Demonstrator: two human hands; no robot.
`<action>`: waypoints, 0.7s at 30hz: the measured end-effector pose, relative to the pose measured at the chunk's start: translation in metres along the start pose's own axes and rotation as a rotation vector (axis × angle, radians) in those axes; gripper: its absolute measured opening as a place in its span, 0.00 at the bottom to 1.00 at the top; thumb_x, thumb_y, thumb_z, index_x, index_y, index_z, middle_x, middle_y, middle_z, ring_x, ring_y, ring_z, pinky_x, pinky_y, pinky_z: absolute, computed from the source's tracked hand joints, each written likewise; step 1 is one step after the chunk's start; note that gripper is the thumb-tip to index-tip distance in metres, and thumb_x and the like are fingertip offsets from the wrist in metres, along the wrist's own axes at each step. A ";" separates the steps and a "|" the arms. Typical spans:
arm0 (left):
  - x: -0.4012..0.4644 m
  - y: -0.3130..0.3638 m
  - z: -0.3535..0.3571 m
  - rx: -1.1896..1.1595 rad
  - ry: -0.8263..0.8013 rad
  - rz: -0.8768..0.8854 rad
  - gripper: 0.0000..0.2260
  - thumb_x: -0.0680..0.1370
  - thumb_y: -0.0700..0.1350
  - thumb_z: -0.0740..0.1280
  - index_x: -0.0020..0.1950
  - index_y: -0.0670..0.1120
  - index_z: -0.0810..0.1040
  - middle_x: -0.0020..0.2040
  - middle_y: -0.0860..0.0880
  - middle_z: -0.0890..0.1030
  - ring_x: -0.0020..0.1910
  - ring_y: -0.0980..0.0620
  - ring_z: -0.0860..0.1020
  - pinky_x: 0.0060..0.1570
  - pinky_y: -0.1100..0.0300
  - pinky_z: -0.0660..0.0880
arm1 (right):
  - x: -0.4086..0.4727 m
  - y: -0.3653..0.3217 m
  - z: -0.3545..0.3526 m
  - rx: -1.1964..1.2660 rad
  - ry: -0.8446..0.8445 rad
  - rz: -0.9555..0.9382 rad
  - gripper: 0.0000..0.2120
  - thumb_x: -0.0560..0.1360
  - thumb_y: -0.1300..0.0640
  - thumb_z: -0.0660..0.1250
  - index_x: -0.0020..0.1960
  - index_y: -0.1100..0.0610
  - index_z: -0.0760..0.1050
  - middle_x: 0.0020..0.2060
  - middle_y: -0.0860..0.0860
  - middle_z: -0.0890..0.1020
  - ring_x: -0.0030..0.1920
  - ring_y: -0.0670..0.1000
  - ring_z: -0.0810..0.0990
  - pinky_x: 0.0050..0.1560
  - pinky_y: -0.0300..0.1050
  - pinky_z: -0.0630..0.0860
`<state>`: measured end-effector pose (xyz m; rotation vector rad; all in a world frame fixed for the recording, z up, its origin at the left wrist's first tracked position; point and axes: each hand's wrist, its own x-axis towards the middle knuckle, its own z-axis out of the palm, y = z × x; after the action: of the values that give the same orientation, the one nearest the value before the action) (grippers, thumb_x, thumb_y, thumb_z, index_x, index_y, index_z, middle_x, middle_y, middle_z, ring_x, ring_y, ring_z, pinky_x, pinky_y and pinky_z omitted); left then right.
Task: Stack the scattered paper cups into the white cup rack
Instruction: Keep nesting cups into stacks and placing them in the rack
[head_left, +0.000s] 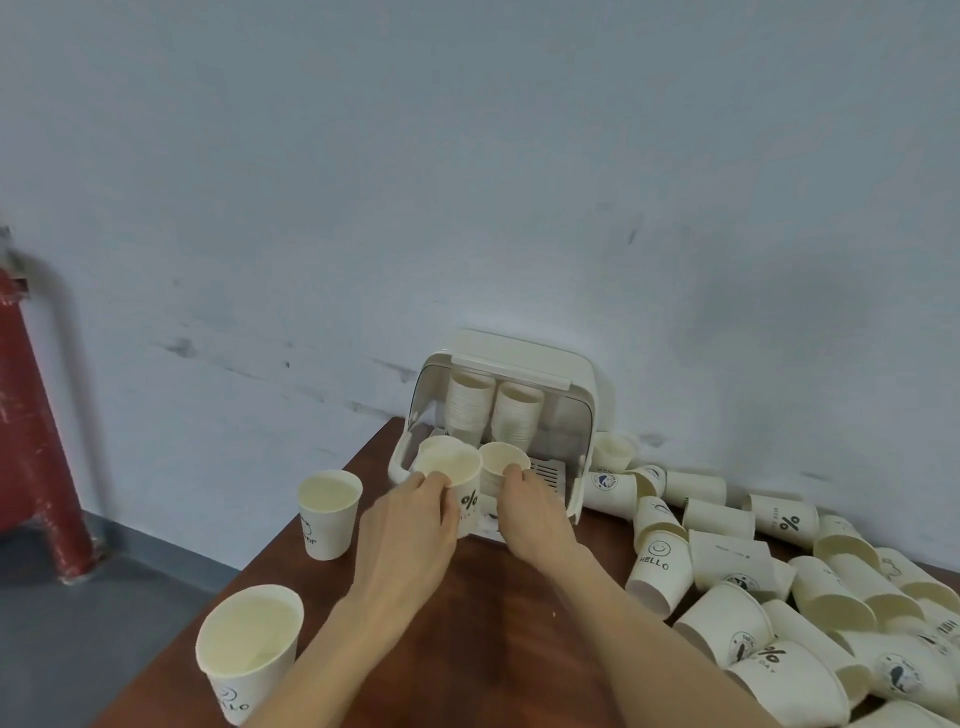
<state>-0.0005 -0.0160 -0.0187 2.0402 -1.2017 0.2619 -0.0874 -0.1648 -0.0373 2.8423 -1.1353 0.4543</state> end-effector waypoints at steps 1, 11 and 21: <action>0.009 0.000 -0.001 0.024 0.016 -0.014 0.11 0.81 0.50 0.57 0.48 0.47 0.76 0.44 0.49 0.78 0.43 0.44 0.78 0.41 0.48 0.75 | 0.000 0.001 0.000 0.001 0.002 -0.006 0.12 0.75 0.65 0.58 0.59 0.62 0.67 0.54 0.58 0.76 0.54 0.59 0.75 0.43 0.47 0.63; 0.072 -0.009 0.016 0.074 0.115 -0.058 0.11 0.82 0.45 0.55 0.51 0.42 0.75 0.46 0.44 0.76 0.42 0.42 0.75 0.37 0.52 0.66 | 0.004 0.003 -0.001 0.027 -0.030 0.001 0.10 0.77 0.62 0.60 0.59 0.60 0.66 0.55 0.57 0.77 0.55 0.58 0.75 0.43 0.45 0.62; 0.085 -0.019 0.035 0.217 -0.089 -0.063 0.11 0.77 0.36 0.58 0.58 0.43 0.74 0.55 0.45 0.77 0.50 0.42 0.77 0.43 0.52 0.72 | 0.006 0.003 -0.004 -0.019 -0.053 -0.006 0.13 0.76 0.62 0.63 0.59 0.61 0.67 0.54 0.57 0.77 0.53 0.59 0.78 0.42 0.46 0.64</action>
<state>0.0551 -0.0915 -0.0094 2.2946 -1.2044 0.2838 -0.0862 -0.1700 -0.0317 2.8575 -1.1329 0.3676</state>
